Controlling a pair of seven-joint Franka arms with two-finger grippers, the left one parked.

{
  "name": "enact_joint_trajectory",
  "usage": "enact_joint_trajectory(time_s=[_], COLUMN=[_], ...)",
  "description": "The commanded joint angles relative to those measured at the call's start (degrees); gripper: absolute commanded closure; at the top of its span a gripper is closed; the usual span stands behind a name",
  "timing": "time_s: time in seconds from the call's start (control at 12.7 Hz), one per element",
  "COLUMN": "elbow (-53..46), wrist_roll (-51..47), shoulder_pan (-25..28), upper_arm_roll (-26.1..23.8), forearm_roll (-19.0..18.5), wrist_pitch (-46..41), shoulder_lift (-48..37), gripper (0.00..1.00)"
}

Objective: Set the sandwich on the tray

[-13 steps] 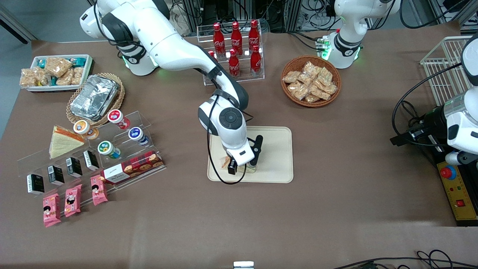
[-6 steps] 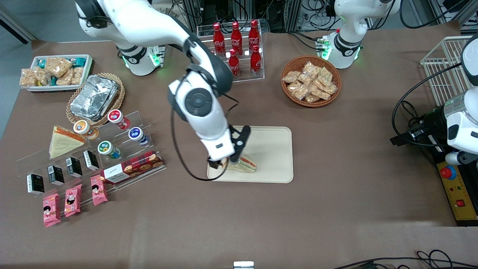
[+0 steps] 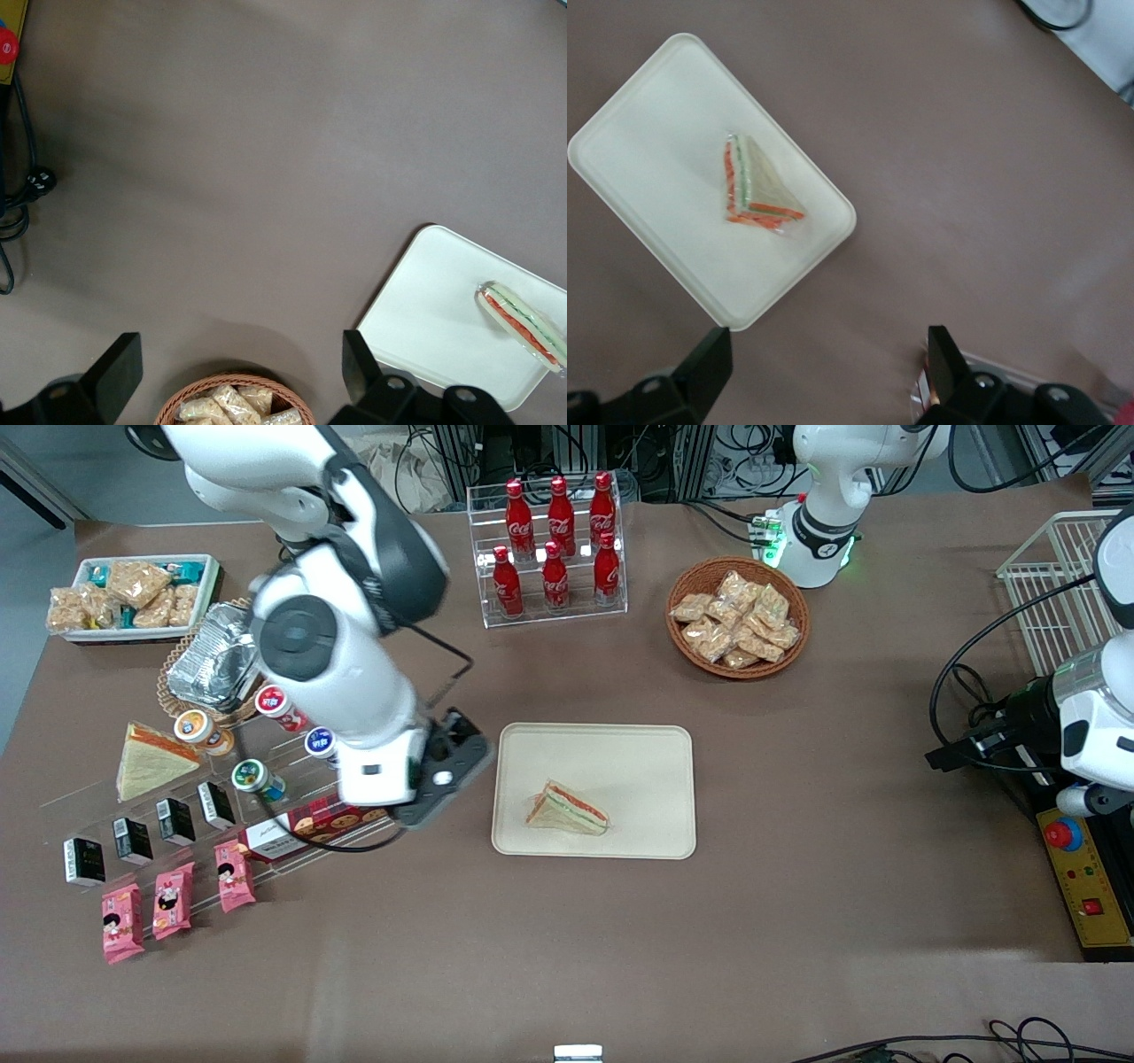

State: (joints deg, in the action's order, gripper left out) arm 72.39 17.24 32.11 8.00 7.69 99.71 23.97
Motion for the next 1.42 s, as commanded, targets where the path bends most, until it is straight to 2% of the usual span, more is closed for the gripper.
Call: enact_joint_trajectory(time_s=[0.0,0.31,0.63,0.79,1.1,1.34], elbow=[1.4,1.4,1.4,1.5,1.6,3.6], wrist_roll=[-1.4,-5.6,-5.7,-6.2,-6.4,-6.3], shoulder_pan=[-5.1,-13.0,-19.6,-20.2,-20.5,-20.5], upper_arm_roll=[-0.5,-0.4,-0.4,0.5,6.5,8.3], forearm_roll=[1.5,0.9,0.6,-2.9,-2.9,-2.9], wrist_pitch=[-4.2,-11.4,-15.1,-16.1,-19.9,-19.8], shoulder_lift=[-4.6,-10.9,-14.7,-16.9,-19.3,-21.0], gripper=[0.02,0.01,0.01,0.01,0.01,0.01])
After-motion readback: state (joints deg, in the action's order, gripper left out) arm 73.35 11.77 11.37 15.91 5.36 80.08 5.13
